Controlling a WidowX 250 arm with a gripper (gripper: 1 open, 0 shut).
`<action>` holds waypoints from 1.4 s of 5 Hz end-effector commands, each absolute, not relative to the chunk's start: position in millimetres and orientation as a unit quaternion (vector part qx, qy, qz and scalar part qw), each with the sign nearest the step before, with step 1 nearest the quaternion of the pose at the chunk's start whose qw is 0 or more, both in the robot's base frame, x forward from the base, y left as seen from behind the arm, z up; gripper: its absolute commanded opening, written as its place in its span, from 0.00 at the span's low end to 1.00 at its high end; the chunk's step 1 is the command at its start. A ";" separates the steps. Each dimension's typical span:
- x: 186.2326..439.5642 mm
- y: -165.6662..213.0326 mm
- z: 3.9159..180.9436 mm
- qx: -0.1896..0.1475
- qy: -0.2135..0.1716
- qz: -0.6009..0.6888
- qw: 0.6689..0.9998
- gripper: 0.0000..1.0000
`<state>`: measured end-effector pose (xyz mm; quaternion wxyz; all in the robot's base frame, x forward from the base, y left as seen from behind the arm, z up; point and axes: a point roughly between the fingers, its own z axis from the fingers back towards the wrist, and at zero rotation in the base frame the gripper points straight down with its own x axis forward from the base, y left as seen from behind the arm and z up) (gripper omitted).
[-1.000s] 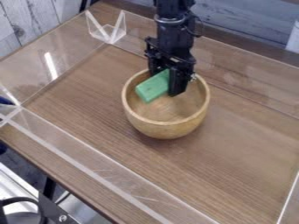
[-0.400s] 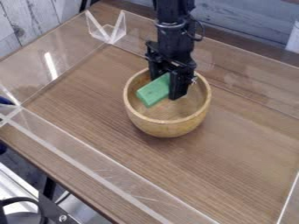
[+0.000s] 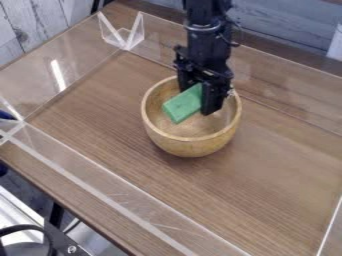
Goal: Remove the green block from inside the brown bowl and put it on the table
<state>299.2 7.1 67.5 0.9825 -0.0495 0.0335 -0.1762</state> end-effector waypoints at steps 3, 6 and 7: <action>292.1 -30.5 96.4 -0.048 -0.011 -0.231 0.972 0.00; 278.0 -82.6 75.7 -0.062 0.000 -0.291 0.955 0.00; 274.3 -97.1 65.5 -0.066 0.007 -0.309 0.949 0.00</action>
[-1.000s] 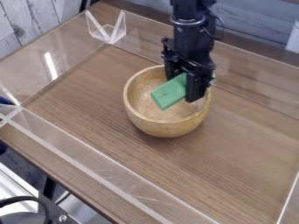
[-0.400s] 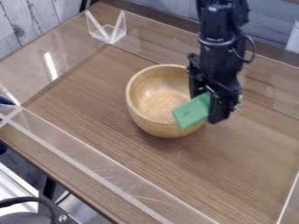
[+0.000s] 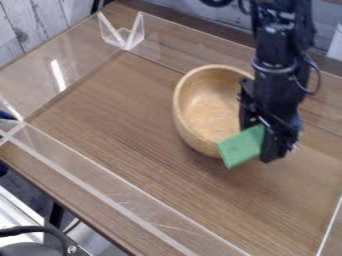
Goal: Remove the green block from inside the brown bowl and put it on the table
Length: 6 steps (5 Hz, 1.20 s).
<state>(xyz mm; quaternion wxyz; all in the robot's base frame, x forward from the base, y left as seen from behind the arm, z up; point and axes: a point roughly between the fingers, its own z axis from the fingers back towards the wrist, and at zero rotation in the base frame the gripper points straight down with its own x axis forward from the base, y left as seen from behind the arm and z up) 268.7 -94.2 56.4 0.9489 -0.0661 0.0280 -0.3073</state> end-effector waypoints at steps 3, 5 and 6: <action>276.5 -103.1 49.8 -0.068 0.017 -0.302 0.951 0.00; 275.0 -92.9 41.0 -0.067 0.030 -0.279 0.957 1.00; 274.4 -89.7 36.6 -0.065 0.036 -0.272 0.959 1.00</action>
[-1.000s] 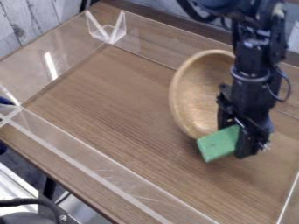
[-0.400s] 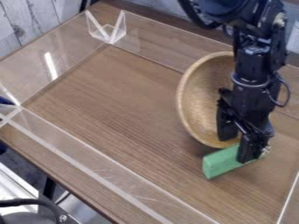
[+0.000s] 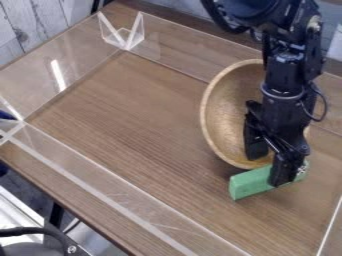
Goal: Remove the green block from inside the brown bowl and put it on the table
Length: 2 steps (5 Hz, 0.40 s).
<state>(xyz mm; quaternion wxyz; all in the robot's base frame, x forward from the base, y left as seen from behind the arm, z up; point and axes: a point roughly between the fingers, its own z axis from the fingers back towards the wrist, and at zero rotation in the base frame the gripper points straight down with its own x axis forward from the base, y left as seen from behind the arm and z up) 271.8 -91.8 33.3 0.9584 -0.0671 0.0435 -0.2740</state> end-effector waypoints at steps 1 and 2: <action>273.6 -85.5 32.9 -0.063 0.042 -0.262 0.962 1.00; 272.7 -80.1 29.4 -0.059 0.050 -0.251 0.965 1.00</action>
